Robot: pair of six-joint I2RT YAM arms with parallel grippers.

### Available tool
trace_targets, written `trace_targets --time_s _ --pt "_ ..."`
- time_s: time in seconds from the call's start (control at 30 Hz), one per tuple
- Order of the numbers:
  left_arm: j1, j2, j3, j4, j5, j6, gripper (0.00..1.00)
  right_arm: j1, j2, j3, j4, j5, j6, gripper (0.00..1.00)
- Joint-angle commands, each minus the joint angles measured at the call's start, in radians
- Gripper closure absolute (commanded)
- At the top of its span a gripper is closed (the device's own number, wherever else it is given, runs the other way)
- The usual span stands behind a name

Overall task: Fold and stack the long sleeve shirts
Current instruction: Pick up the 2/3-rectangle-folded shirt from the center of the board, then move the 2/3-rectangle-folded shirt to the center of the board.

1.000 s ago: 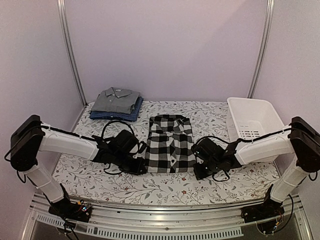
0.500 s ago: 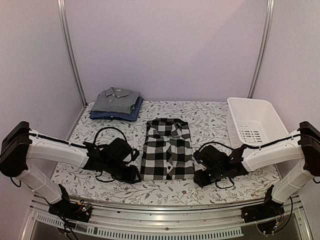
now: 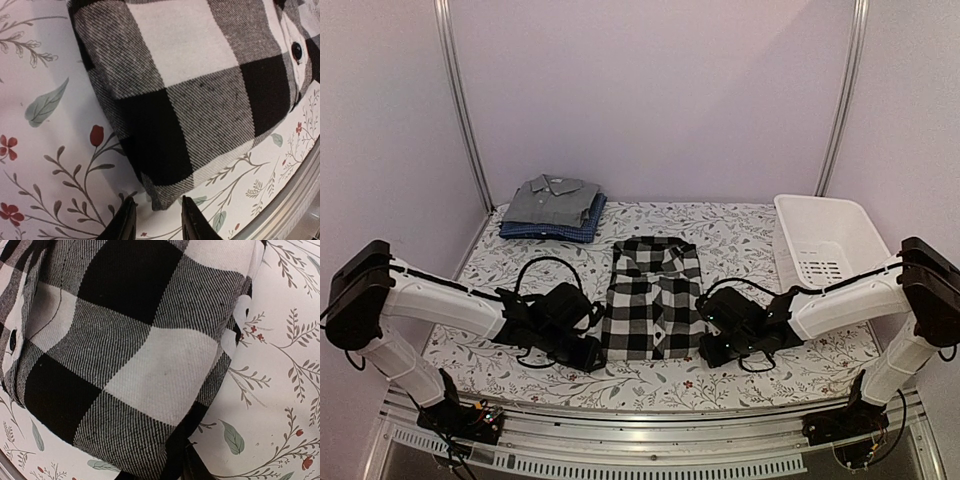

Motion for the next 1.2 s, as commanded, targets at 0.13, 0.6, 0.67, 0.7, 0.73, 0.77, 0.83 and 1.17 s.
trace_targets --time_s 0.13,0.6,0.67,0.7,0.73,0.77,0.83,1.17 --pt "-0.015 0.078 0.032 0.072 -0.038 0.036 0.72 0.001 0.038 -0.003 -0.040 -0.002 -0.013 0.88" --pt "-0.138 -0.124 0.043 -0.157 -0.075 -0.031 1.00 0.079 -0.175 0.008 -0.240 -0.004 0.078 1.00" --pt "-0.162 -0.174 0.073 -0.219 -0.099 -0.046 1.00 0.098 -0.225 0.039 -0.297 -0.003 0.098 1.00" --pt "-0.167 -0.195 0.094 -0.252 -0.115 -0.051 1.00 0.100 -0.240 0.059 -0.334 -0.002 0.105 1.00" --pt "-0.167 -0.213 0.115 -0.276 -0.131 -0.048 1.00 0.100 -0.258 0.087 -0.362 0.003 0.111 1.00" --pt "-0.162 -0.228 0.138 -0.290 -0.147 -0.042 1.00 0.100 -0.266 0.119 -0.389 0.013 0.113 1.00" --pt "-0.118 -0.237 0.198 -0.304 -0.134 -0.003 1.00 0.068 -0.265 0.223 -0.434 0.020 0.098 1.00" --pt "0.385 0.224 0.544 -0.085 0.216 0.276 1.00 -0.389 0.132 0.609 -0.250 -0.127 -0.084 1.00"
